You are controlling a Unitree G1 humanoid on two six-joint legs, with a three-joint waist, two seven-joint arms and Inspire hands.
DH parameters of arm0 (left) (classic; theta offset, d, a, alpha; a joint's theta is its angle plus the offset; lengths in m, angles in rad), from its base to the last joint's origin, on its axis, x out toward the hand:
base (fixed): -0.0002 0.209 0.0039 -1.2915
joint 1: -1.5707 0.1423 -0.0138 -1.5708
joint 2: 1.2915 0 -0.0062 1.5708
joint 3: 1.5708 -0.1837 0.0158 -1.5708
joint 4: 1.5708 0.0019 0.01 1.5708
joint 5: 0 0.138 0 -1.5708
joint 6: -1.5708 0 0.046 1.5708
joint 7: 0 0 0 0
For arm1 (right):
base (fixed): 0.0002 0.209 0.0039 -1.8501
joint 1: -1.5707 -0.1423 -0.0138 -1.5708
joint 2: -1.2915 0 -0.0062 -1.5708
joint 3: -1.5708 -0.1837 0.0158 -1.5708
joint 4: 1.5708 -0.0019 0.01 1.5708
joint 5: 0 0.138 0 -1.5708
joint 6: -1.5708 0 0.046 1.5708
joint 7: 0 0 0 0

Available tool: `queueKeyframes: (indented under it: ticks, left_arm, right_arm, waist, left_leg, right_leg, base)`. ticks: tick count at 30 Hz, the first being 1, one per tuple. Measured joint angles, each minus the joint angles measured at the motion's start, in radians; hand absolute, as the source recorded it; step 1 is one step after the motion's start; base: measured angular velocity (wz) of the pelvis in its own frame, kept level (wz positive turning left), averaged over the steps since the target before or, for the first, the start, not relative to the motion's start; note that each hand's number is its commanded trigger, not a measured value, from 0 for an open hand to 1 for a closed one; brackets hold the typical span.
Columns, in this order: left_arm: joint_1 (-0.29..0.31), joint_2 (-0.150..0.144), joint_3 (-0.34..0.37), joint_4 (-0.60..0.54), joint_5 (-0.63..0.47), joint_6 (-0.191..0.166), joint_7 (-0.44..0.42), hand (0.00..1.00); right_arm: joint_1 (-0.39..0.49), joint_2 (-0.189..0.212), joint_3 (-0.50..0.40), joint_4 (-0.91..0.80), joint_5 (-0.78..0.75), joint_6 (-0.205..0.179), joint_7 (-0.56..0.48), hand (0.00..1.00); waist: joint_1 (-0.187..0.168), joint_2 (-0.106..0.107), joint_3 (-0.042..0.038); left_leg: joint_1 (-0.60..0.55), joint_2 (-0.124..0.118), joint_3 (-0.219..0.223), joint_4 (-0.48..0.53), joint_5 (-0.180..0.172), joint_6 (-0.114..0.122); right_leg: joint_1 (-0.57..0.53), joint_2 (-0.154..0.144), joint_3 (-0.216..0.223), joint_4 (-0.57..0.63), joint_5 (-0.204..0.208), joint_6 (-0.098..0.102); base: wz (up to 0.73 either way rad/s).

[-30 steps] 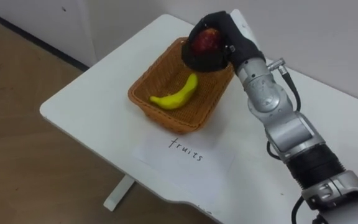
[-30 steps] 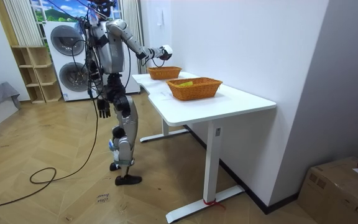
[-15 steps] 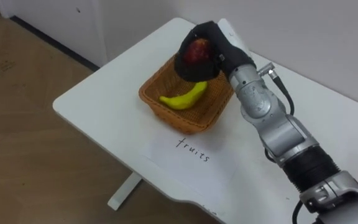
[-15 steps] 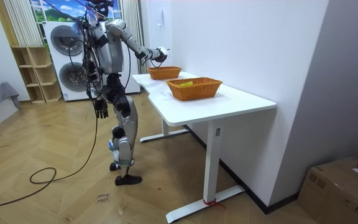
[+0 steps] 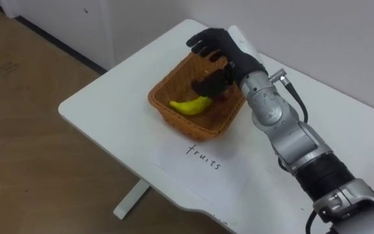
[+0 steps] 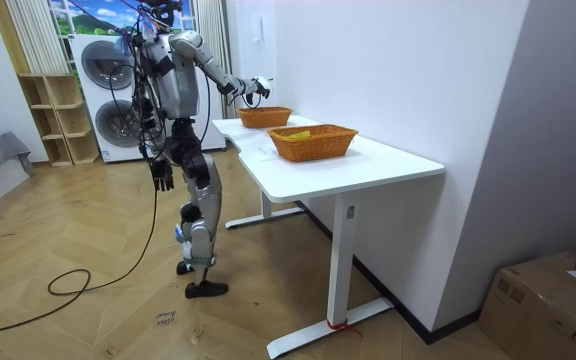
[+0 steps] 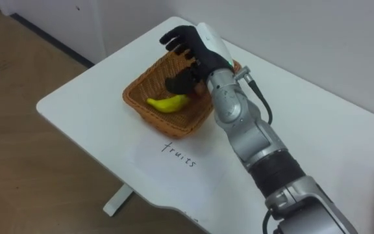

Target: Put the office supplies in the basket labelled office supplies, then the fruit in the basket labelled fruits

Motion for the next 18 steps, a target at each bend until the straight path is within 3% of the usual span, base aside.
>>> queueKeyframes:
  ticks: [18]
  left_arm:
    - [-0.004,0.000,0.000,0.000,0.000,-0.001,-0.001,0.00]
  right_arm:
    - [0.000,-0.001,0.000,0.002,0.003,0.000,0.000,0.00]
  waist:
    - [0.000,-0.003,-0.0024]
  left_leg:
    - [0.001,-0.003,-0.003,0.005,0.000,0.000]
  right_leg:
    - [0.008,-0.001,-0.007,0.000,0.000,0.000]
  base:
    - [0.00]
